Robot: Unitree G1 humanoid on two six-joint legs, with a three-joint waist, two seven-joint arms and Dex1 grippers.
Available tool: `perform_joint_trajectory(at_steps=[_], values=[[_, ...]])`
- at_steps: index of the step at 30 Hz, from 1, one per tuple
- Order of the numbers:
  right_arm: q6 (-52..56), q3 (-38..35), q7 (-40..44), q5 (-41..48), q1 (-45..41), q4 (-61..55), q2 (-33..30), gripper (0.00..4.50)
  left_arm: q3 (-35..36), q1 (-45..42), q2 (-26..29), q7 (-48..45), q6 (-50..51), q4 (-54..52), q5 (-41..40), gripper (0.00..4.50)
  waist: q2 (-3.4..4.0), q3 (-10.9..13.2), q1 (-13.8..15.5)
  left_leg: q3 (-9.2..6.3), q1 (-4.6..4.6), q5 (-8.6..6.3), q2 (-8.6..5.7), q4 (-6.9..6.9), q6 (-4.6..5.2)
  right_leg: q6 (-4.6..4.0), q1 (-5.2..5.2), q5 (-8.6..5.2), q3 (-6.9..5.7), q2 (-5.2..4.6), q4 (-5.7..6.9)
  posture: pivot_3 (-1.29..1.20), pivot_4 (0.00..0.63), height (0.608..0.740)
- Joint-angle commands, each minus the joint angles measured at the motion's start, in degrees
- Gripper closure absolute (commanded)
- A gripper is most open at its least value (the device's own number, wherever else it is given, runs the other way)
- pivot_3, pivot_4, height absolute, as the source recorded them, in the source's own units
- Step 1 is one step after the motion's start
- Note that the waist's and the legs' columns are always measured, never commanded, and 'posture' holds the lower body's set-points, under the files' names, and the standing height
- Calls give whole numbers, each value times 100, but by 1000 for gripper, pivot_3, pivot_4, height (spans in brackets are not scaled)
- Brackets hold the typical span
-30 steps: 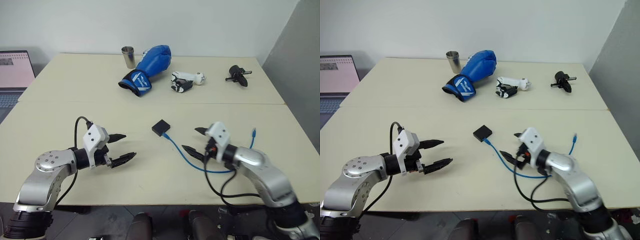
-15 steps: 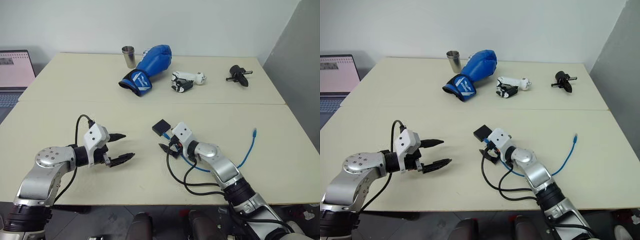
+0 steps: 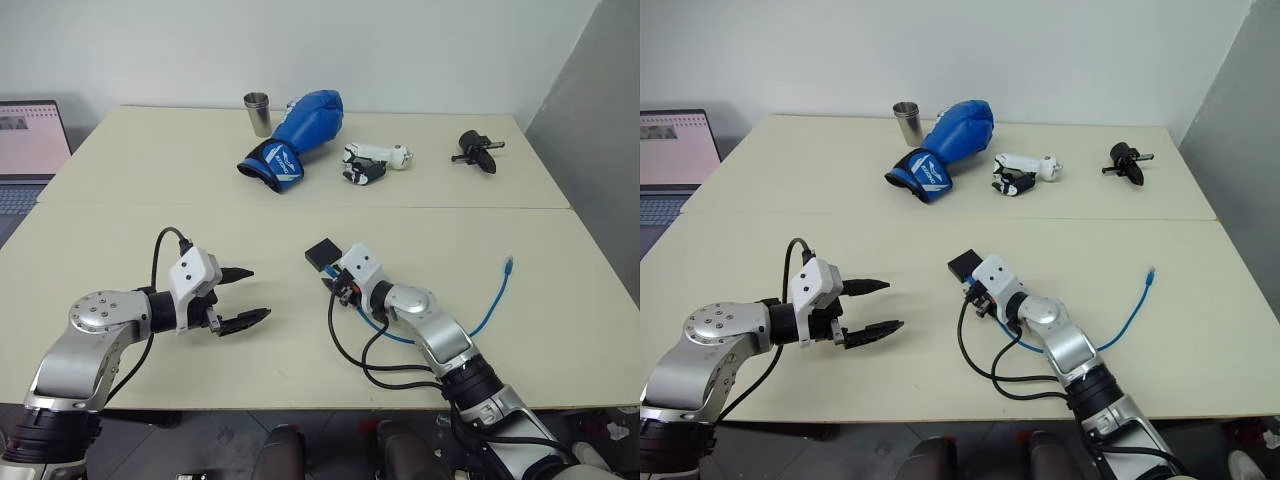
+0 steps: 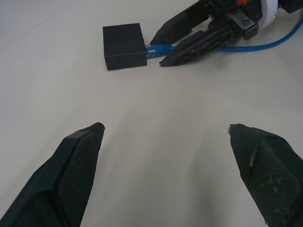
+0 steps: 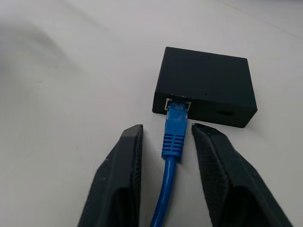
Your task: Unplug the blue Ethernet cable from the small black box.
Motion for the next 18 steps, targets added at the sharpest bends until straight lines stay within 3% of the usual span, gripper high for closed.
perform_joint_trajectory(at_steps=[1, 3, 18], values=[[-36, -148, 72, -28, -31, -123, -65, 3772, -35, -107, 101, -47, 83, 19, 8, 0, 0, 0, -4, 0, 0, 0, 0, 0, 0, 0, 0, 0, 0, 0, 0, 0, 150, 740], [-70, -157, 134, -41, -13, -150, -137, 4271, -41, -169, 115, -86, 120, 48, -25, 0, 0, 0, -4, 2, 0, 0, 0, -1, 0, 0, -1, 0, -1, 0, -1, 0, 150, 740], [-433, -40, 546, -370, 284, -903, -832, 4287, 18, -751, -91, 46, 406, 66, -392, 0, 0, 0, -9, -1, -2, 0, 0, -1, 0, 0, -1, 0, -2, 1, -1, 0, 150, 740]])
